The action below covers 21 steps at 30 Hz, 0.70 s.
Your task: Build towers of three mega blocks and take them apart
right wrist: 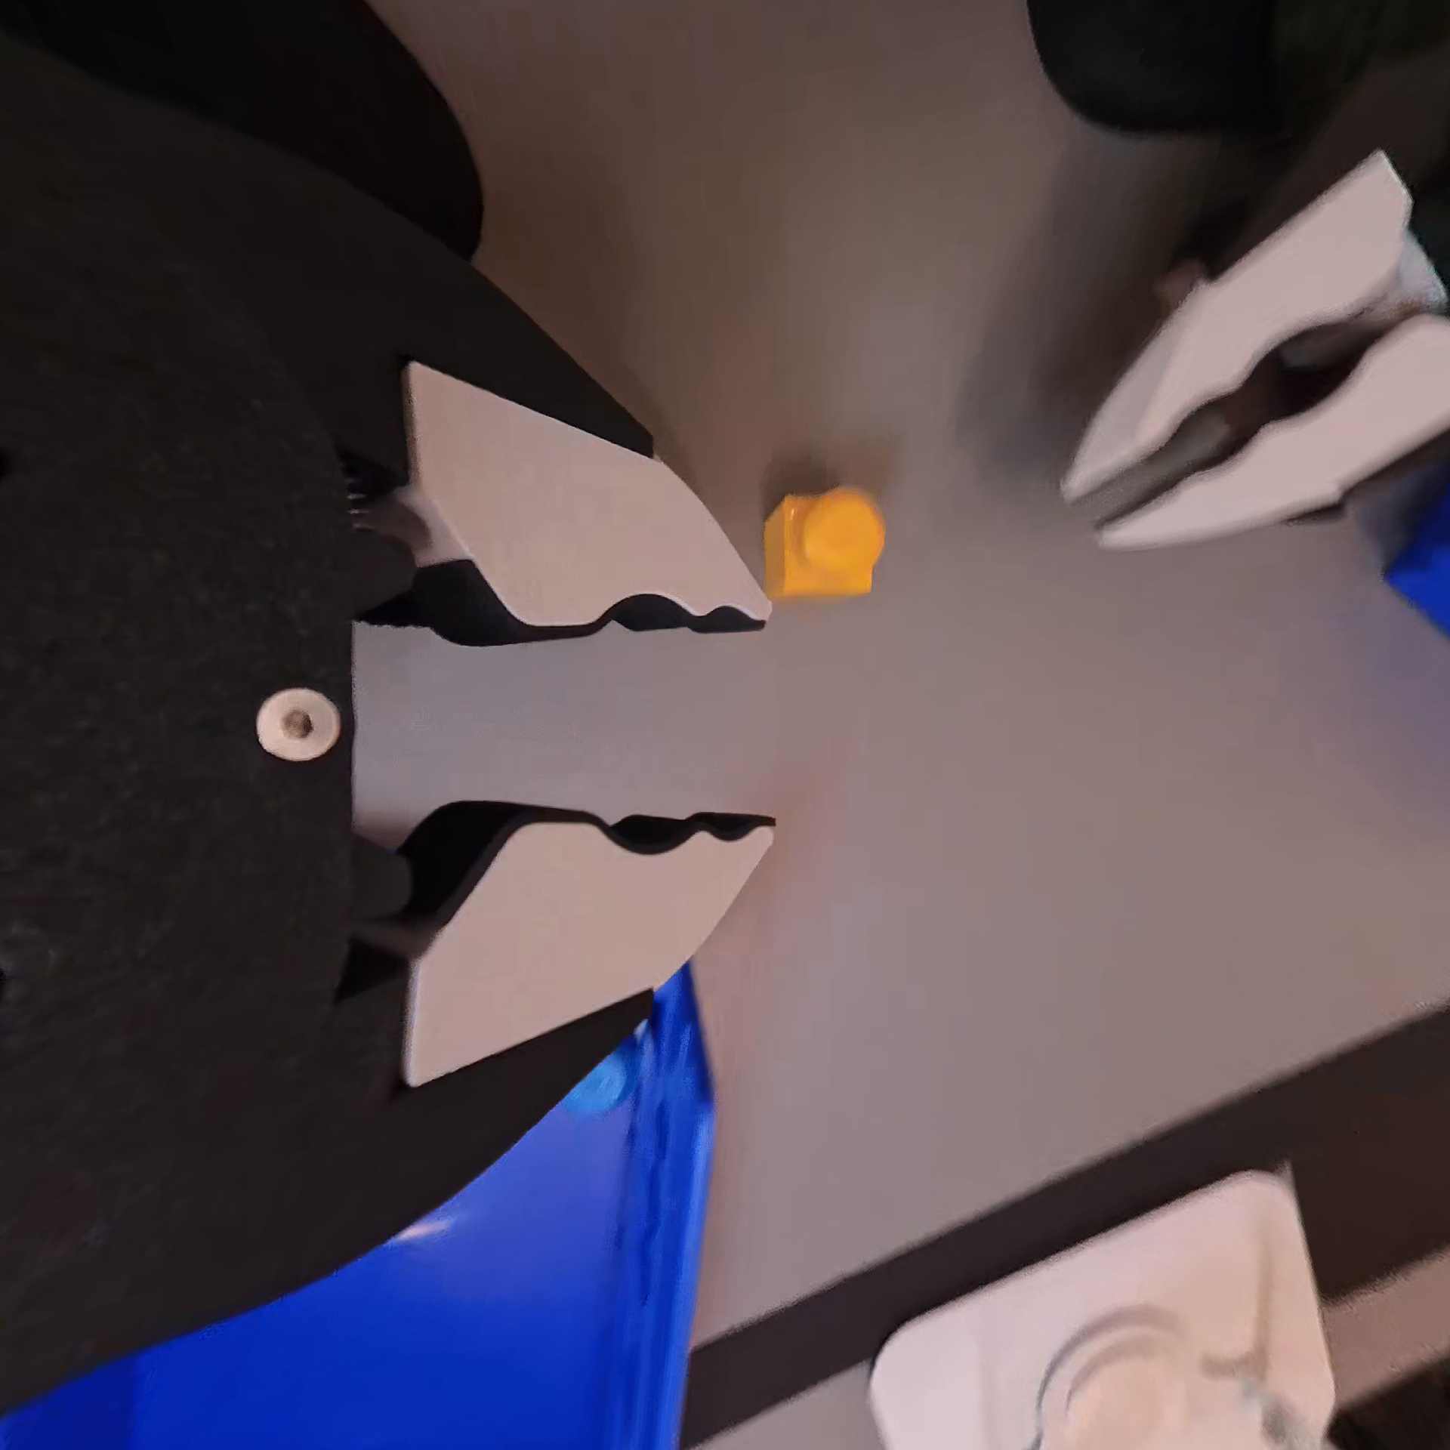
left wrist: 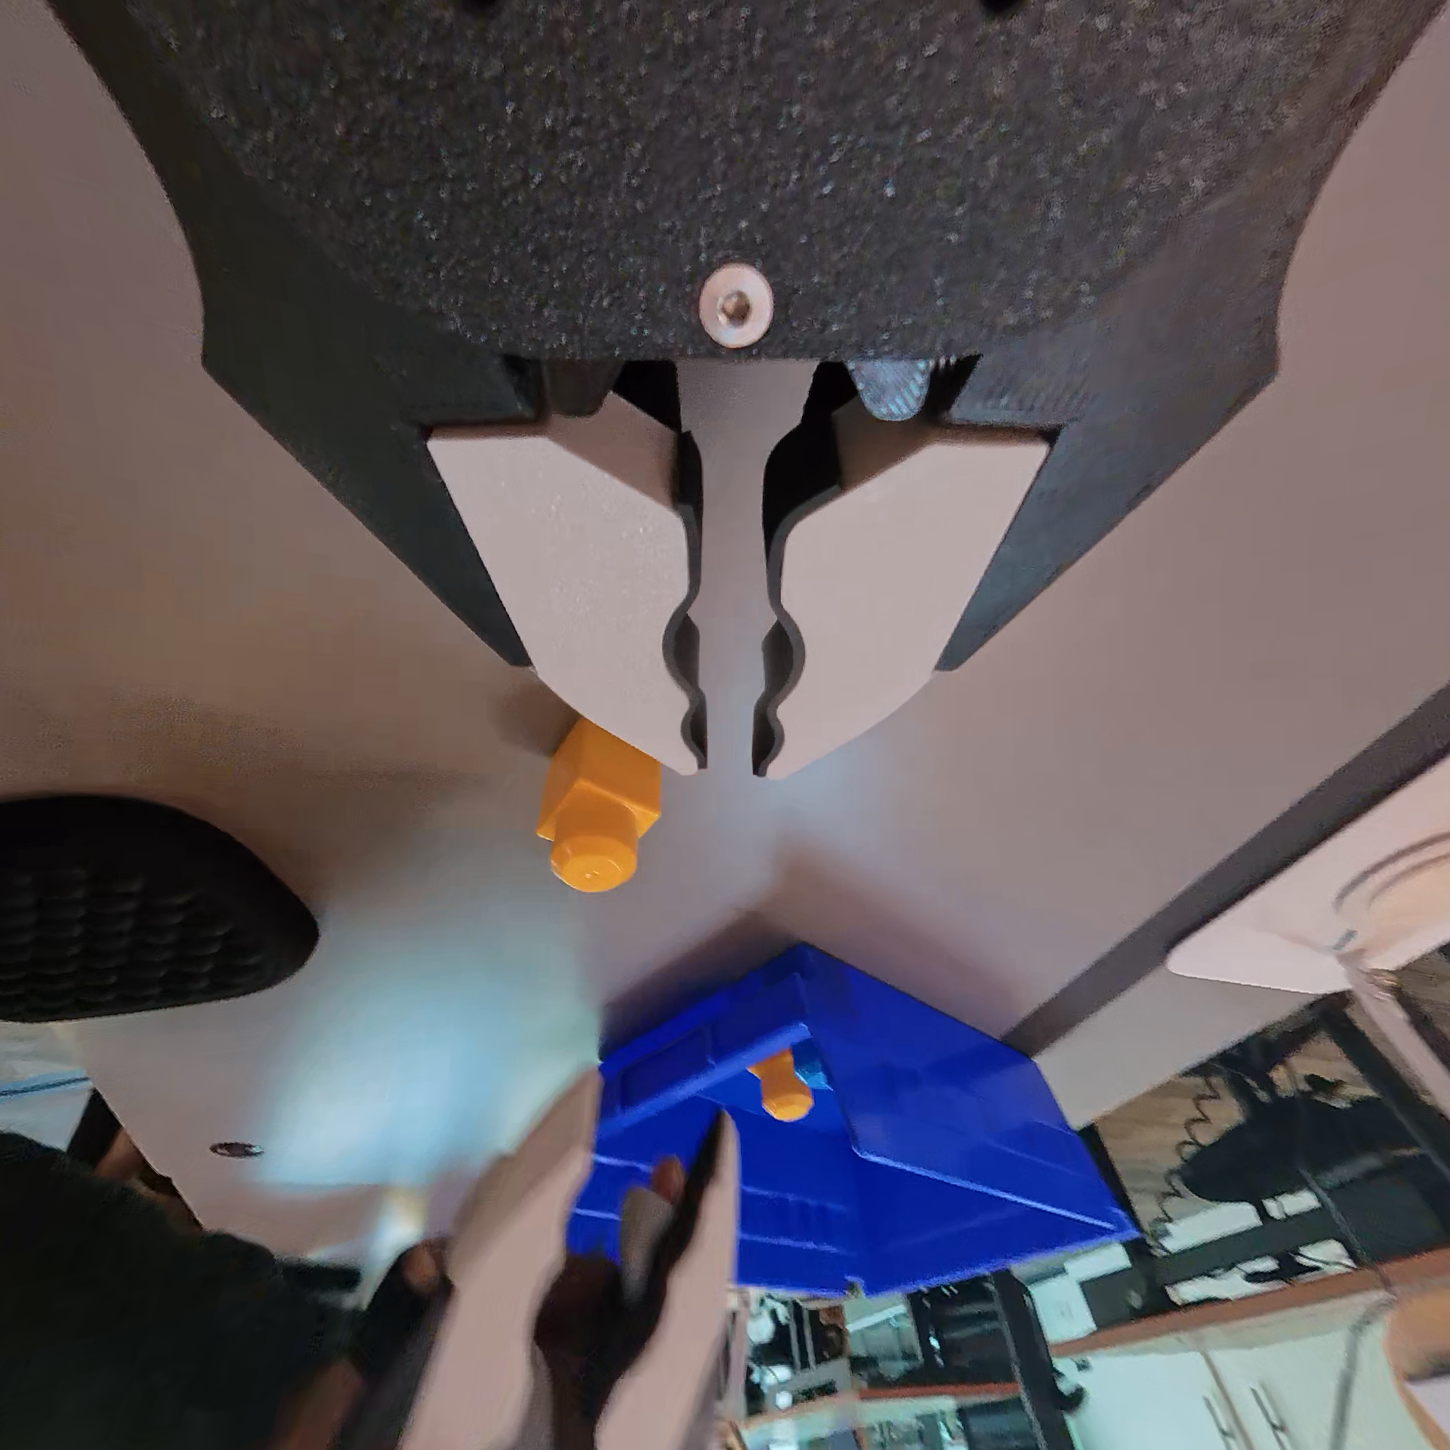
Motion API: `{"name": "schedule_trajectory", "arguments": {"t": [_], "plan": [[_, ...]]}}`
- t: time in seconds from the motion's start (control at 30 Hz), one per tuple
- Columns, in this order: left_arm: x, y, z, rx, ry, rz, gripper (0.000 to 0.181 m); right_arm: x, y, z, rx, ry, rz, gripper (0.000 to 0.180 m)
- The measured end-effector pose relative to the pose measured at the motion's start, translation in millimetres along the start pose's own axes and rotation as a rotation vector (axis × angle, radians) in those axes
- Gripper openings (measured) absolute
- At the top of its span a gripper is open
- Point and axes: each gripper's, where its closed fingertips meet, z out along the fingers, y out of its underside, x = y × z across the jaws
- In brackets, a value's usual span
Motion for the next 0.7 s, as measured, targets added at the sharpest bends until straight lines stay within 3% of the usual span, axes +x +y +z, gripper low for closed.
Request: {"name": "schedule_trajectory", "arguments": {"t": [0.23, 0.3, 0.37, 0.47, 0.57, 0.7], "plan": [[-39.4, -27.0, -26.4, 0.158, -0.238, -0.002, 0.000, -59.0, 8.6, 59.8, -0.149, -0.093, -0.097, 0.052], [-52.7, -31.2, -35.9, 0.185, -0.323, -0.007, 0.000, -60.5, 12.4, 67.4, -0.183, -0.085, -0.106, 0.032], [-59.8, -32.2, -41.9, 0.202, -0.359, -0.022, 0.000, -59.4, 5.6, 63.0, -0.162, -0.075, -0.110, 0.029], [-63.1, -31.1, -43.9, 0.216, -0.355, -0.059, 0.000, -37.3, -15.7, 30.6, -0.091, 0.009, -0.118, 0.029], [-63.1, -29.2, -42.7, 0.219, -0.338, -0.087, 0.000, 16.6, -34.6, -25.9, -0.020, 0.187, -0.055, 0.029], [-65.3, -31.4, -45.2, 0.234, -0.351, -0.092, 0.000, 103.6, -5.2, -90.0, -0.114, 0.419, 0.050, 0.029]]}}
